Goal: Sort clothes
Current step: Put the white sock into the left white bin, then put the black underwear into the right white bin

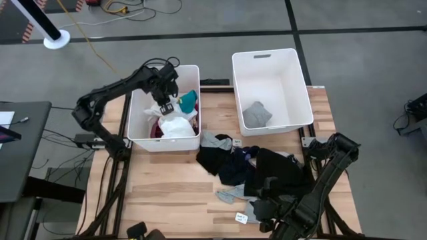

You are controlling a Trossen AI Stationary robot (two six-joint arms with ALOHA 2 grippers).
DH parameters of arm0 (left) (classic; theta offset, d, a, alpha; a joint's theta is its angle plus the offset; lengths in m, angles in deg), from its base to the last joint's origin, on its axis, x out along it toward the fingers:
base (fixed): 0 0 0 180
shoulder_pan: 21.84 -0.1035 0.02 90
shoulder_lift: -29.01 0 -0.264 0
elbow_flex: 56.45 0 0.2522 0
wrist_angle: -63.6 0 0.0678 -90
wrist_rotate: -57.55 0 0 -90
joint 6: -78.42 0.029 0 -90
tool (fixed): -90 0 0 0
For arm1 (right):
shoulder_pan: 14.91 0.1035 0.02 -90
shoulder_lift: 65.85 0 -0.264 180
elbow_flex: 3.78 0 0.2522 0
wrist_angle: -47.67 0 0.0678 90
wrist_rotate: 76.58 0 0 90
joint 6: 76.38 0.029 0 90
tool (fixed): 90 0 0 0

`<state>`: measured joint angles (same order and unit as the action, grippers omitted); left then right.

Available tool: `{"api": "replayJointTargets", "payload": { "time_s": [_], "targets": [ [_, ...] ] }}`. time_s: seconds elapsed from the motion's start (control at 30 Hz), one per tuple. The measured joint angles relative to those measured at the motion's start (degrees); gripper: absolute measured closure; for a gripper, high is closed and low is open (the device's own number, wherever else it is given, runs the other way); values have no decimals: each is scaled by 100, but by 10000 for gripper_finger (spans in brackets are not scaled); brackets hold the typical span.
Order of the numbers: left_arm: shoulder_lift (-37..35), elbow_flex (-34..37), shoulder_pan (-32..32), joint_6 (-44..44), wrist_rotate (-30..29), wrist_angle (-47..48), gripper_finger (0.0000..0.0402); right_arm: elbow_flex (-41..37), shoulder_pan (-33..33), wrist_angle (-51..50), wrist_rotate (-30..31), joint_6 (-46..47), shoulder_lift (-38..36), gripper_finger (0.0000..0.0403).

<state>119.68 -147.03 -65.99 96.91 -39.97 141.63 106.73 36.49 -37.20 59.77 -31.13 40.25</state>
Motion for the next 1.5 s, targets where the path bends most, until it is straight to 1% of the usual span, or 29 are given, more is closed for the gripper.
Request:
{"api": "replayJointTargets", "payload": {
  "time_s": [0.27,0.43,0.57,0.7,0.93,1.03,1.13,1.5],
  "targets": [
    [430,7,-133,-431,418,66,386,-4,33,0,0,88,0,189],
    [656,7,-135,-579,431,51,386,-4,42,0,-2,130,0,189],
    [703,9,-135,-582,429,19,382,-13,64,7,-2,136,0,189],
    [683,9,-133,-589,429,-5,358,-115,93,40,-3,150,2,189],
    [668,9,-133,-582,427,176,285,-177,123,33,-13,277,2,189],
    [565,9,-130,-573,426,256,259,-177,152,9,-12,275,2,189],
    [363,9,-130,-567,427,265,242,-177,151,-23,-13,280,2,189],
    [-958,9,-128,-394,426,231,237,-177,122,-50,-9,248,2,189]
  ]
}}
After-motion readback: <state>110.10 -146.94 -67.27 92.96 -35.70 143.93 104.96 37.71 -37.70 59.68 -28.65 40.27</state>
